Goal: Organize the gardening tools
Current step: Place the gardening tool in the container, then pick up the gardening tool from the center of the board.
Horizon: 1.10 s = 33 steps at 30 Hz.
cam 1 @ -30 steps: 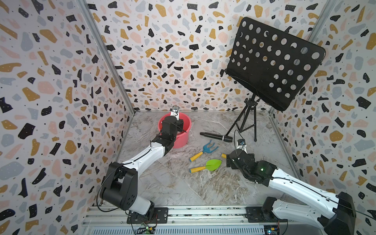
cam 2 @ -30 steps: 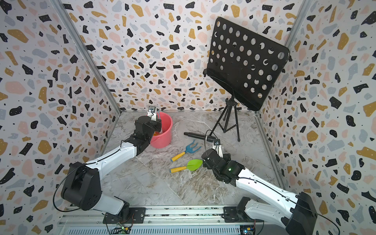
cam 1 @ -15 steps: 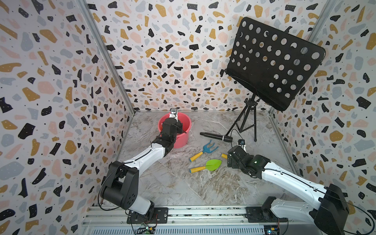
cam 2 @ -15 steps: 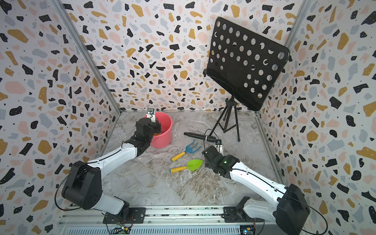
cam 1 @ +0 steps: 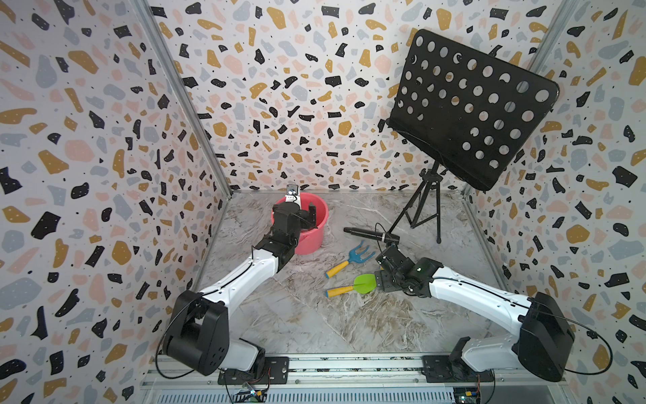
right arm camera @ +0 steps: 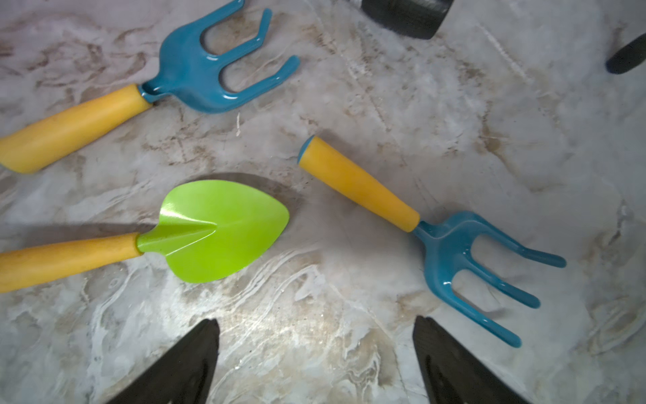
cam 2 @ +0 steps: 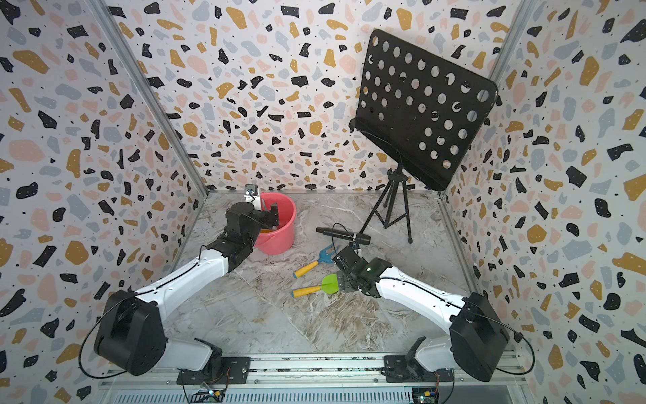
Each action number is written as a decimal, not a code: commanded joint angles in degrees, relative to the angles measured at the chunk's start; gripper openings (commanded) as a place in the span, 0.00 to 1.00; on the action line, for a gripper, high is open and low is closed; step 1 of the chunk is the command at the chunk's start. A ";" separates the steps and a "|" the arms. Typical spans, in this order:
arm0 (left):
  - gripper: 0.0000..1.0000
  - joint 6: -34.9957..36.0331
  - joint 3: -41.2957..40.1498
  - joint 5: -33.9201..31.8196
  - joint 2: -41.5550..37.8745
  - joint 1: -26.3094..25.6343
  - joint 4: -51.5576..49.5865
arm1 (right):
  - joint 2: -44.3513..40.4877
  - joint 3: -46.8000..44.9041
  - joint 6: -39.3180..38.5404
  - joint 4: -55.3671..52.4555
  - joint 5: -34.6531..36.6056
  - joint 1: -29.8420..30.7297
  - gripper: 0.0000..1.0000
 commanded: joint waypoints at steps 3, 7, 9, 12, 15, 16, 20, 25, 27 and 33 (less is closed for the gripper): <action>1.00 -3.46 1.47 -1.10 -5.17 0.22 -4.60 | 4.83 5.29 -0.71 -0.18 -1.59 2.97 0.92; 0.99 -5.27 1.86 -1.03 -8.79 0.27 -8.35 | 10.03 9.31 -1.86 -0.24 -1.62 5.12 0.91; 1.00 -6.13 2.08 -0.72 -10.59 0.25 -10.47 | 12.58 11.61 -2.54 -0.43 -1.46 5.86 0.91; 1.00 -6.89 2.53 -0.09 -13.06 0.27 -13.61 | 16.52 14.96 -3.56 -0.95 -1.09 6.43 0.89; 0.99 -7.59 3.36 -0.07 -15.29 0.25 -16.98 | 20.63 19.04 -3.93 -2.84 0.17 6.65 0.89; 0.99 -7.90 3.56 -0.19 -16.06 0.23 -17.91 | 22.04 20.14 -4.05 -3.20 0.46 6.66 0.89; 1.00 -8.29 4.17 -0.55 -18.88 0.23 -20.78 | 25.52 23.17 -5.06 -3.16 0.79 6.96 0.89; 1.00 -8.70 4.77 -1.29 -21.83 0.24 -23.43 | 30.06 27.25 -6.26 -4.19 0.55 7.48 0.89; 0.99 -8.89 4.77 -1.29 -22.76 0.22 -23.89 | 31.77 28.85 -6.81 -4.60 0.37 7.85 0.89; 1.00 -9.00 4.93 -1.00 -24.36 0.22 -24.55 | 36.15 33.55 -8.44 -6.45 -0.08 9.34 0.89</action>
